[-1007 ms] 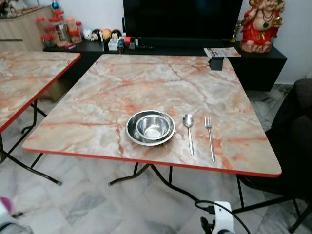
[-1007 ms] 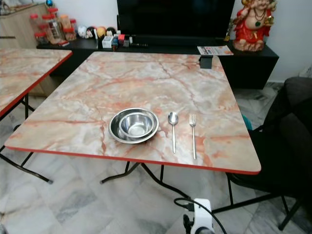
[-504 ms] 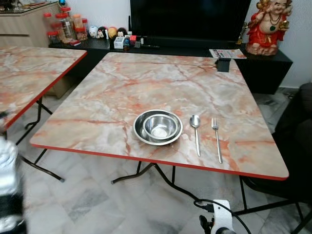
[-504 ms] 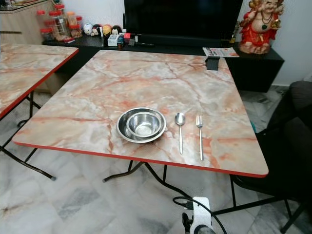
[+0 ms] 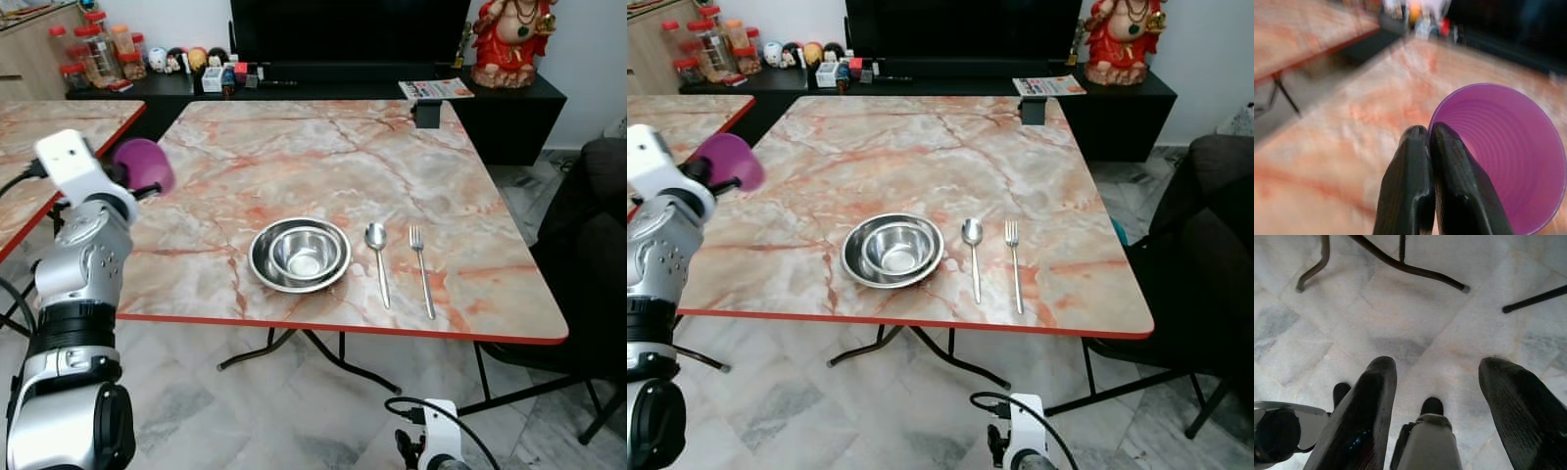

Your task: Setting the table

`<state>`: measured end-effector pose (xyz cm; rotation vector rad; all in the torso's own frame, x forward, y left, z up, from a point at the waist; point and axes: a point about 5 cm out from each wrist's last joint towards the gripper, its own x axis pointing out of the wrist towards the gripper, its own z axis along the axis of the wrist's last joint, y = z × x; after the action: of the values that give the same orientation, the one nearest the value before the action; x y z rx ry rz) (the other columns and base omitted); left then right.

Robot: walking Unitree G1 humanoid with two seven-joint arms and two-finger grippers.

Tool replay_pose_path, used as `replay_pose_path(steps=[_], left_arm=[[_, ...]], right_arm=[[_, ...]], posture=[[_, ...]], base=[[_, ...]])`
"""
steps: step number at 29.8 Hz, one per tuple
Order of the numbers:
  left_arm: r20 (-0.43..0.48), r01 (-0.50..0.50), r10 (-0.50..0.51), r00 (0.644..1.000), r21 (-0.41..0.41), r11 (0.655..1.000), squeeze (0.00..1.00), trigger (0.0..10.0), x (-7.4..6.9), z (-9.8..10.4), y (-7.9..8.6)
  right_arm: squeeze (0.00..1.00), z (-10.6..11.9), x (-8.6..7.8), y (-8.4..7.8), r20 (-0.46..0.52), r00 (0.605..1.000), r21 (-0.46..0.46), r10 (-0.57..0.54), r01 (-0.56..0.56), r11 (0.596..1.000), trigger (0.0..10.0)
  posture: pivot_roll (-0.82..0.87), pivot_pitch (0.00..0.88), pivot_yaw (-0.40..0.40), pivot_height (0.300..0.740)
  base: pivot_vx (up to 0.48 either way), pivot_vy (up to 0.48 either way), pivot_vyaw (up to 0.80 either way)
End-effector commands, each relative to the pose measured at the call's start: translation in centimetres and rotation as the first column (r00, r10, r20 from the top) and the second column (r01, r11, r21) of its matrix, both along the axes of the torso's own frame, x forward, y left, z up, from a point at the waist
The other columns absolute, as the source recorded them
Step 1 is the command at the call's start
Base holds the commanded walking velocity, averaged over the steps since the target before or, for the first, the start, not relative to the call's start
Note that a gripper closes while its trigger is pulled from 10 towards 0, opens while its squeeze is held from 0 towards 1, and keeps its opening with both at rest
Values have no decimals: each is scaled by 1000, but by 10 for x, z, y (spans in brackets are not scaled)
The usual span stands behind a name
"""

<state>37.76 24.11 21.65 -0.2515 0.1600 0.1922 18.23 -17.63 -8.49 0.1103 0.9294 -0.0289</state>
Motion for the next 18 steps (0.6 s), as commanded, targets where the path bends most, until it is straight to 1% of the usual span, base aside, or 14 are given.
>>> replay_pose_path(steps=[1, 2, 4, 5, 6, 8, 9, 10, 15, 18], left_arm=[[-70, 76, -75, 995, 14, 997, 0, 10000, 2, -2, -7], [-74, 96, -94, 993, 18, 995, 0, 10000, 2, -3, -9], [-114, 124, -121, 986, 15, 992, 0, 10000, 3, -9, -14], [-148, 127, -126, 981, -5, 992, 0, 10000, 4, -15, -16], [-148, 127, -126, 981, -5, 992, 0, 10000, 4, -15, -16], [-172, 151, -159, 972, -64, 987, 0, 10000, 5, -22, -26], [-172, 151, -159, 972, -64, 987, 0, 10000, 5, -22, -26], [-192, 162, -170, 967, -61, 985, 0, 10000, 5, -24, -30], [-211, 168, -176, 962, -57, 984, 0, 10000, 6, -25, -32], [-232, 140, -151, 961, -64, 988, 0, 10000, 7, -25, -32]], right_arm=[[0, 0, -1, -4, -4, 1000, -4, -11, 11, 1000, 10000], [0, 0, -1, -5, -4, 1000, -6, -12, 12, 1000, 10000], [0, 1, 0, -7, -3, 1000, -9, -16, 16, 1000, 10000], [0, 1, 0, -8, -1, 1000, -10, -17, 17, 1000, 10000], [0, 1, 0, -8, -1, 1000, -10, -17, 17, 1000, 10000], [0, 2, 1, -9, 2, 1000, -11, -18, 18, 1000, 10000], [0, 2, 1, -9, 2, 1000, -11, -18, 18, 1000, 10000], [0, 2, 2, -9, 4, 1000, -11, -18, 18, 1000, 10000], [0, 2, 2, -9, 5, 1000, -9, -18, 18, 1000, 10000], [0, 1, 1, -8, 3, 1000, -7, -17, 17, 1000, 10000]], posture=[[-16, 0, 29, 709], [-16, 0, 29, 709], [-16, 0, 27, 709], [-20, 0, 26, 709], [-20, 0, 26, 709], [-29, 0, 24, 709], [-29, 0, 24, 709], [-31, 0, 24, 709], [-31, 0, 24, 709], [-31, 0, 28, 709]], base=[[0, 0, 0], [0, 0, 0], [0, 0, 0], [0, 0, 0], [0, 0, 0], [0, 0, 0], [0, 0, 0], [0, 0, 0], [0, 0, 0], [0, 0, 0]])
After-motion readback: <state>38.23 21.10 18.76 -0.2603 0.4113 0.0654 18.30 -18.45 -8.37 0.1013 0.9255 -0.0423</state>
